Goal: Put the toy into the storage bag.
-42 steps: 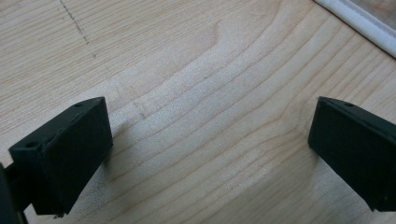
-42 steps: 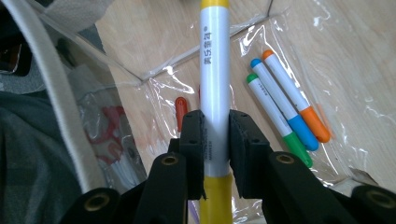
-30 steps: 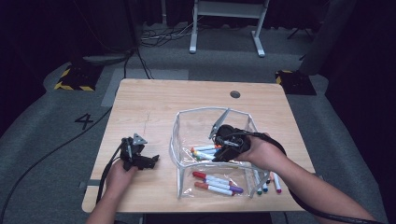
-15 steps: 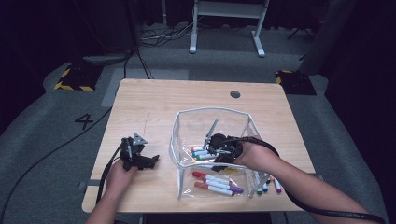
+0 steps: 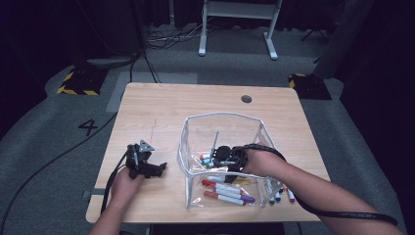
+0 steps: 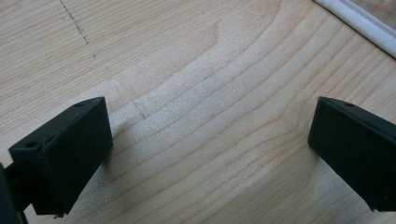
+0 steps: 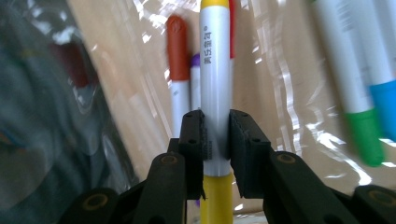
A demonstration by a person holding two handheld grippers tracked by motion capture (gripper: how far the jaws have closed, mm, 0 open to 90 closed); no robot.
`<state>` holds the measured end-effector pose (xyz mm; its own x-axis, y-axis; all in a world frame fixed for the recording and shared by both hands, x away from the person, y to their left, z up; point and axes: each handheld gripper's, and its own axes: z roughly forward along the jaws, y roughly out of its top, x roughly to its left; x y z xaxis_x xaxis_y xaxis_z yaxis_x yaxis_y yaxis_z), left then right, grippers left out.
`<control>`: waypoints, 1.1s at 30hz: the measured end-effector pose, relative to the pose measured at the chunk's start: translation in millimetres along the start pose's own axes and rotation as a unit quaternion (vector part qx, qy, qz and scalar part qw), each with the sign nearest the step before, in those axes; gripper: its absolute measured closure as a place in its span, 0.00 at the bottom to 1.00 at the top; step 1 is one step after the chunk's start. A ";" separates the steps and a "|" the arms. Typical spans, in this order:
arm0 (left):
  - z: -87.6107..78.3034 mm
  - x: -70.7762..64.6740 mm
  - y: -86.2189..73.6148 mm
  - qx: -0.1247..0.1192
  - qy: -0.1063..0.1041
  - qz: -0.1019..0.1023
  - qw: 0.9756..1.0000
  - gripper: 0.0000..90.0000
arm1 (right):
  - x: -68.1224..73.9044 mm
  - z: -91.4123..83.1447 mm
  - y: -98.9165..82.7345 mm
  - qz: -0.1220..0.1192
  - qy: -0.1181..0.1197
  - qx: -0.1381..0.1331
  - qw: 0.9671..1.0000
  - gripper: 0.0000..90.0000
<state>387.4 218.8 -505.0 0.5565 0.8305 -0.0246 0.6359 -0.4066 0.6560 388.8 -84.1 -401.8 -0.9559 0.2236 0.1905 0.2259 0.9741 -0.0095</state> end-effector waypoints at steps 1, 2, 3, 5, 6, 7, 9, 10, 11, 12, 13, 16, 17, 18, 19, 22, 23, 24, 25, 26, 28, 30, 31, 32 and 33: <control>0.1 0.0 0.0 -0.001 0.000 0.000 1.000 0.00 | -1.9 1.4 -0.2 0.005 -0.005 -0.008 1.000 0.64; 0.2 0.1 0.1 -0.001 0.000 0.001 1.000 0.00 | -4.0 0.8 -0.4 0.012 -0.010 -0.016 1.000 0.55; 0.0 0.1 0.1 0.000 0.000 0.001 1.000 0.00 | -5.3 -0.7 -0.8 0.017 -0.011 -0.024 1.000 0.53; 0.0 0.1 0.1 0.000 0.000 0.001 1.000 0.00 | -5.7 -9.2 -1.8 0.025 -0.017 -0.047 0.998 0.50; 0.0 0.1 0.1 0.000 0.000 0.001 1.000 0.00 | -5.3 -14.7 -2.8 0.028 -0.022 -0.057 0.998 0.49; -0.1 0.2 0.2 0.001 -0.001 0.001 1.000 0.00 | -4.4 -20.5 -3.8 0.027 -0.026 -0.069 0.997 0.47; 0.0 0.0 0.1 0.000 0.000 0.001 1.000 0.00 | -2.6 -34.2 -7.2 0.030 -0.031 -0.100 0.994 0.45; 0.1 0.1 0.1 0.000 0.000 0.001 1.000 0.00 | -1.2 -43.4 -10.0 0.038 -0.033 -0.117 0.992 0.45; 0.1 0.1 0.1 0.000 0.000 0.001 1.000 0.00 | 0.1 -48.8 -12.1 0.042 -0.034 -0.127 0.990 0.45; 0.1 0.1 0.1 0.000 0.000 0.001 1.000 0.00 | 1.5 -56.3 -15.5 0.042 -0.038 -0.140 0.989 0.46; 0.0 0.1 0.1 0.000 0.000 0.001 1.000 0.00 | 3.4 -63.4 -19.1 0.048 -0.039 -0.155 0.986 0.46; 0.2 0.2 0.1 -0.001 0.000 0.001 1.000 0.00 | 7.8 -82.9 -32.8 0.057 -0.051 -0.195 0.978 0.46; 0.1 0.1 0.1 0.000 0.000 0.001 1.000 0.00 | 9.0 -88.8 -38.1 0.059 -0.056 -0.207 0.975 0.46; 0.2 0.1 0.1 -0.001 0.000 0.001 1.000 0.00 | 10.0 -94.5 -43.8 0.061 -0.061 -0.220 0.972 0.46; 0.0 0.1 0.1 0.000 0.000 0.001 1.000 0.00 | 11.2 -99.9 -49.9 0.066 -0.066 -0.232 0.968 0.46; 0.1 0.0 0.1 -0.001 0.000 0.001 1.000 0.00 | 13.4 -114.7 -70.8 0.078 -0.076 -0.265 0.958 0.46; 0.2 0.1 0.1 -0.001 0.000 0.001 1.000 0.00 | 13.8 -119.1 -78.5 0.083 -0.080 -0.274 0.955 0.46; 0.0 0.0 0.1 0.000 0.000 0.001 1.000 0.00 | 14.0 -123.3 -86.4 0.089 -0.087 -0.284 0.951 0.46; 0.2 0.1 0.1 -0.001 0.000 0.001 1.000 0.00 | 14.1 -127.3 -94.5 0.095 -0.090 -0.293 0.947 0.46; 0.1 0.1 0.1 0.000 0.000 0.001 1.000 0.00 | 13.9 -130.8 -102.5 0.100 -0.093 -0.302 0.944 0.46; 0.1 0.1 0.1 0.000 0.000 0.001 1.000 0.00 | 13.7 -136.8 -118.5 0.112 -0.099 -0.320 0.936 0.46; 0.1 0.1 0.1 0.000 0.000 0.001 1.000 0.00 | 13.5 -140.8 -134.1 0.124 -0.104 -0.334 0.929 0.46; 0.1 0.1 0.1 0.000 0.000 0.001 1.000 0.00 | 13.4 -141.8 -141.6 0.131 -0.106 -0.340 0.925 0.46; 0.0 0.0 0.1 0.000 0.000 0.001 1.000 0.00 | 13.0 -141.7 -148.9 0.136 -0.108 -0.346 0.922 0.46; 0.1 0.1 0.1 0.000 0.000 0.001 1.000 0.00 | 12.6 -141.0 -156.0 0.141 -0.111 -0.349 0.920 0.46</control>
<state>387.6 218.7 -505.0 0.5575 0.8298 -0.0229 0.6344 -0.4081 0.6565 368.0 -238.1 -259.5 -0.8386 0.5402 0.0710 0.4614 0.6350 0.6196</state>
